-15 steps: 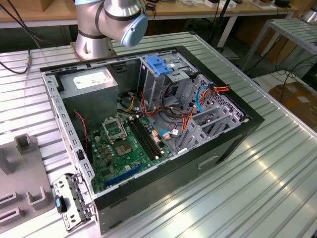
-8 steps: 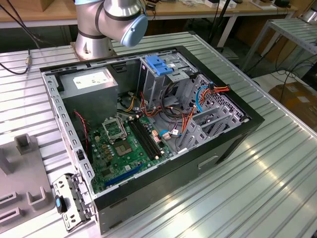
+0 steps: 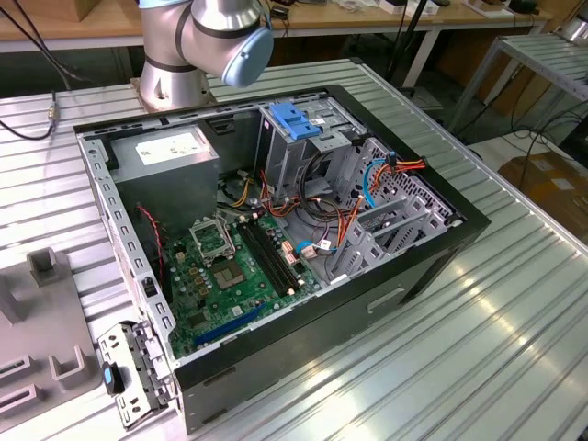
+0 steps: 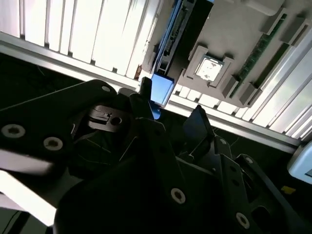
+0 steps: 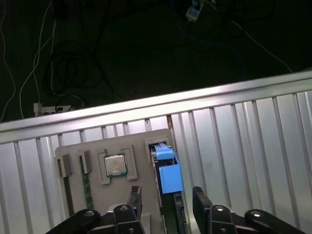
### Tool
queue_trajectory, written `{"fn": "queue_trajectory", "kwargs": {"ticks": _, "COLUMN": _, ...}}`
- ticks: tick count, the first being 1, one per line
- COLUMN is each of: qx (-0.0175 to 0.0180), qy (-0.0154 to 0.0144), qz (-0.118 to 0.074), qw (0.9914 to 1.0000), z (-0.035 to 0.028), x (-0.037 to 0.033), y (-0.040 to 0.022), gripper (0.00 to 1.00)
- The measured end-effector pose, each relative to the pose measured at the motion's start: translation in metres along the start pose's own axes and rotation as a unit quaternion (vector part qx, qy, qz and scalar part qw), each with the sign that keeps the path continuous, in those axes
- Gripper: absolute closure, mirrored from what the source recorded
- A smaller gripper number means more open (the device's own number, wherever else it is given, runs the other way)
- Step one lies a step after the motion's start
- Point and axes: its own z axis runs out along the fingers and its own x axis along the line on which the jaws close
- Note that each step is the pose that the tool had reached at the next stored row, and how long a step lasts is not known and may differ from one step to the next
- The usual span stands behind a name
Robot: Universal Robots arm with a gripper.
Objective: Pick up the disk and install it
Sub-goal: 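Pick up the disk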
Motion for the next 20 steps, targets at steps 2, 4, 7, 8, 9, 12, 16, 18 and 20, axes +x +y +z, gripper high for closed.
{"fn": "queue_trajectory", "kwargs": {"ticks": 2, "qx": 0.0010, "qy": 0.0004, "qz": -0.019, "qw": 0.99983, "z": 0.0028, "x": -0.0001, "y": -0.0001, "gripper": 0.46}}
{"fn": "queue_trajectory", "kwargs": {"ticks": 4, "qx": 0.0019, "qy": 0.0007, "qz": -0.034, "qw": 0.99940, "z": 0.0044, "x": -0.0001, "y": -0.0002, "gripper": 0.46}}
{"fn": "queue_trajectory", "kwargs": {"ticks": 7, "qx": 0.0064, "qy": 0.0007, "qz": -0.053, "qw": 0.99857, "z": 0.0064, "x": -0.0001, "y": 0.0000, "gripper": 0.46}}
{"fn": "queue_trajectory", "kwargs": {"ticks": 8, "qx": 0.0081, "qy": 0.0005, "qz": -0.055, "qw": 0.99847, "z": 0.0070, "x": -0.0001, "y": 0.0004, "gripper": 0.46}}
{"fn": "queue_trajectory", "kwargs": {"ticks": 9, "qx": 0.0133, "qy": 0.0000, "qz": -0.058, "qw": 0.99821, "z": 0.0080, "x": 0.0000, "y": 0.0009, "gripper": 0.46}}
{"fn": "queue_trajectory", "kwargs": {"ticks": 12, "qx": 0.0226, "qy": -0.0009, "qz": -0.061, "qw": 0.99788, "z": 0.0101, "x": 0.0005, "y": 0.0038, "gripper": 0.46}}
{"fn": "queue_trajectory", "kwargs": {"ticks": 16, "qx": 0.0241, "qy": -0.0011, "qz": -0.062, "qw": 0.99776, "z": 0.0162, "x": 0.0019, "y": 0.0115, "gripper": 0.46}}
{"fn": "queue_trajectory", "kwargs": {"ticks": 18, "qx": 0.0241, "qy": -0.0011, "qz": -0.062, "qw": 0.99776, "z": 0.0198, "x": 0.0022, "y": 0.0129, "gripper": 0.46}}
{"fn": "queue_trajectory", "kwargs": {"ticks": 20, "qx": 0.0241, "qy": -0.0011, "qz": -0.062, "qw": 0.99775, "z": 0.0236, "x": 0.0023, "y": 0.0129, "gripper": 0.46}}
